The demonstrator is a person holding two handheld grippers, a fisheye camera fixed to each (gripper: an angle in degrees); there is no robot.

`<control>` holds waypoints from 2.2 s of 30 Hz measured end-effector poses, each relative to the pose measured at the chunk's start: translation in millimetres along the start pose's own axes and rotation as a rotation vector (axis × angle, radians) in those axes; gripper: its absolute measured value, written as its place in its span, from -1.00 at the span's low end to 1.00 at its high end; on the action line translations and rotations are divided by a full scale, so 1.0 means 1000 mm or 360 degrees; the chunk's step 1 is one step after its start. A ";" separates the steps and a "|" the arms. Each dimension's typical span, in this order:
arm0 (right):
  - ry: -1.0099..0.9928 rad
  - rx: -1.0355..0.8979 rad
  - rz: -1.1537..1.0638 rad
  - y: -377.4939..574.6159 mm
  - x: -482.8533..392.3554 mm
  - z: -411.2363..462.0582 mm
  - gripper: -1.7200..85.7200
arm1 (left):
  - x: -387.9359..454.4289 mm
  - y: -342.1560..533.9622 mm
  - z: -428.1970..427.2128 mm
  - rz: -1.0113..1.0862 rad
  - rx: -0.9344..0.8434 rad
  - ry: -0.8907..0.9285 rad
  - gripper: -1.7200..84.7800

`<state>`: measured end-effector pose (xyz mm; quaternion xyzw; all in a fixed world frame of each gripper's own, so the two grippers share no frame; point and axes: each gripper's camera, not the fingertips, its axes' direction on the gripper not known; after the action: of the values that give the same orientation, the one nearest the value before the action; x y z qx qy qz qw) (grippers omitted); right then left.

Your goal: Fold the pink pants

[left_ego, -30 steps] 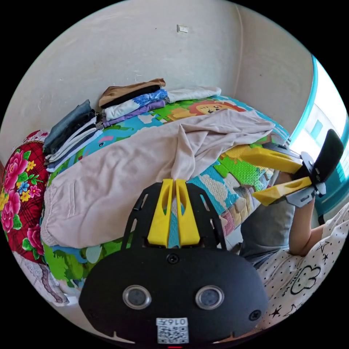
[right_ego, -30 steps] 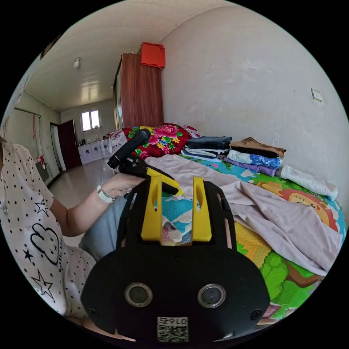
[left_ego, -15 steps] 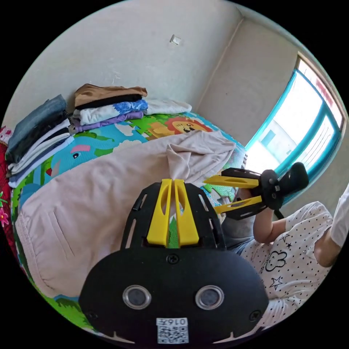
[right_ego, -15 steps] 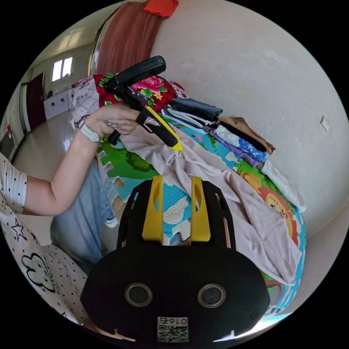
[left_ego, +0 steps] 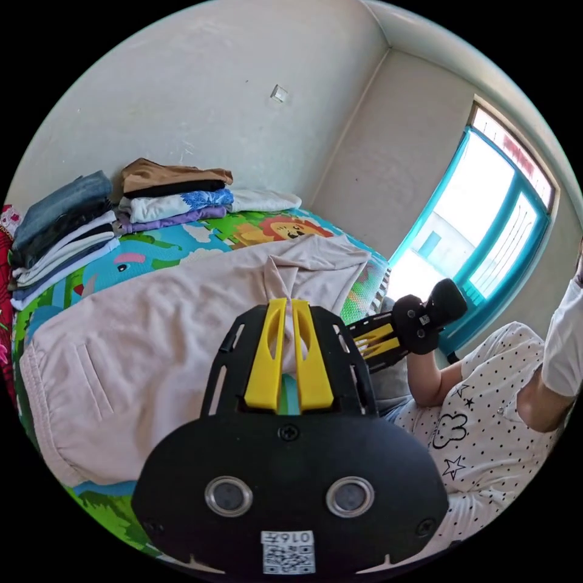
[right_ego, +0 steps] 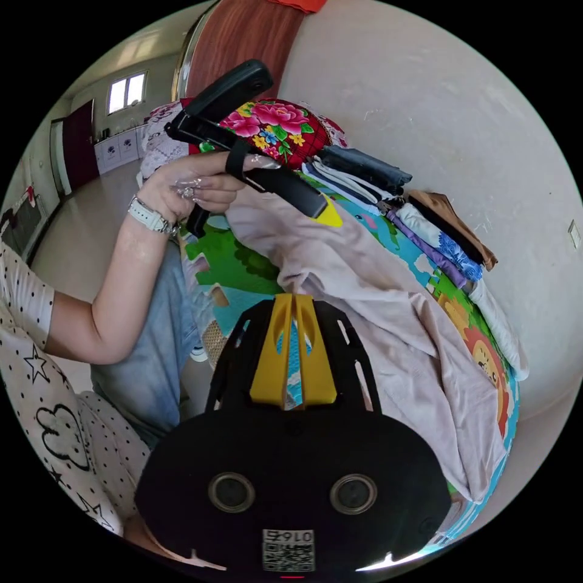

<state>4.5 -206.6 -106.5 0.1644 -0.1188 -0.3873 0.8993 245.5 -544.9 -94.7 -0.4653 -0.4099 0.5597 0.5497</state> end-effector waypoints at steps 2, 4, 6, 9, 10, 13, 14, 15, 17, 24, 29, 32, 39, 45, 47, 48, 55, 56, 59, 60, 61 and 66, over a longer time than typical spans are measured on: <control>-0.0041 -0.0058 -0.0051 -0.001 -0.005 0.002 -0.94 | 0.014 0.000 -0.002 0.0064 -0.0067 -0.0006 -0.93; -0.0052 -0.0070 -0.0029 0.000 -0.005 0.004 -0.95 | 0.041 0.002 0.002 0.0165 -0.0226 -0.0103 -0.88; -0.0185 0.0003 0.0043 0.001 0.003 0.000 -0.95 | 0.064 0.004 0.008 0.0248 -0.0363 -0.0176 -0.84; -0.0296 0.0055 0.0116 0.001 0.013 -0.001 -0.95 | 0.100 0.005 0.022 0.0357 -0.0591 -0.0342 -0.79; -0.0305 0.0049 0.0127 0.001 0.014 0.000 -0.94 | 0.112 0.004 0.027 0.0387 -0.0632 -0.0419 -0.78; -0.0315 0.0056 0.0140 0.001 0.015 0.001 -0.92 | 0.129 -0.002 0.042 0.0385 -0.0681 -0.0517 -0.77; -0.0309 0.0083 0.0143 0.001 0.015 -0.002 -0.91 | 0.130 -0.003 0.046 0.0383 -0.0702 -0.0506 -0.77; -0.0309 0.0113 0.0154 0.002 0.016 -0.005 -0.88 | 0.132 -0.005 0.054 0.0373 -0.0745 -0.0488 -0.78; -0.0297 0.0090 0.0166 0.002 0.017 -0.006 -0.85 | 0.133 -0.010 0.062 0.0330 -0.0759 -0.0543 -0.83; -0.0168 0.0098 0.0118 0.003 0.008 -0.010 -0.82 | 0.147 -0.019 0.054 0.0281 -0.0690 -0.0624 -0.98; -0.0100 0.0137 0.0024 0.005 -0.006 -0.009 -0.87 | 0.154 -0.015 0.027 0.0287 -0.0611 -0.0592 -0.98; -0.0075 0.0021 -0.0054 0.012 -0.011 -0.001 -0.89 | 0.156 -0.015 0.022 0.0291 -0.0608 -0.0522 -0.98; -0.0127 0.0363 0.0058 0.042 -0.002 -0.021 -0.87 | 0.171 -0.022 0.016 0.0323 -0.0597 -0.0581 -0.98; -0.0079 0.0275 -0.0050 0.057 -0.021 0.006 -0.82 | 0.179 -0.027 0.013 0.0364 -0.0592 -0.0541 -0.96; -0.0094 0.0280 -0.0113 0.066 -0.026 0.011 -0.81 | 0.180 -0.029 0.010 0.0362 -0.0569 -0.0510 -0.92; -0.0051 0.0276 -0.0155 0.073 -0.029 0.013 -0.80 | 0.181 -0.030 0.008 0.0364 -0.0564 -0.0506 -0.87; -0.0024 0.0258 -0.0310 0.123 -0.024 0.027 -0.82 | 0.175 -0.048 0.041 0.0349 -0.0699 -0.0484 -0.95; -0.0024 0.0247 -0.0351 0.135 -0.023 0.032 -0.83 | 0.174 -0.049 0.046 0.0360 -0.0733 -0.0465 -0.96; -0.0090 0.0219 -0.0418 0.167 -0.012 0.039 -0.87 | 0.176 -0.050 0.068 0.0430 -0.0895 -0.0478 -0.98; -0.0140 0.0256 -0.0414 0.183 0.000 0.033 -0.88 | 0.180 -0.051 0.070 0.0470 -0.0912 -0.0478 -0.98; -0.0154 0.0280 -0.0390 0.193 0.009 0.029 -0.88 | 0.182 -0.051 0.070 0.0495 -0.0921 -0.0462 -0.98; 0.0246 0.0550 0.0386 0.324 0.149 -0.028 -0.84 | 0.176 -0.052 0.070 0.0497 -0.0934 -0.0424 -0.98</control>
<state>327.3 -100.6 6.2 0.3297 -0.1331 -0.2364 0.9043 196.4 -362.8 -40.0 -0.5834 -0.5453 0.5511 0.2421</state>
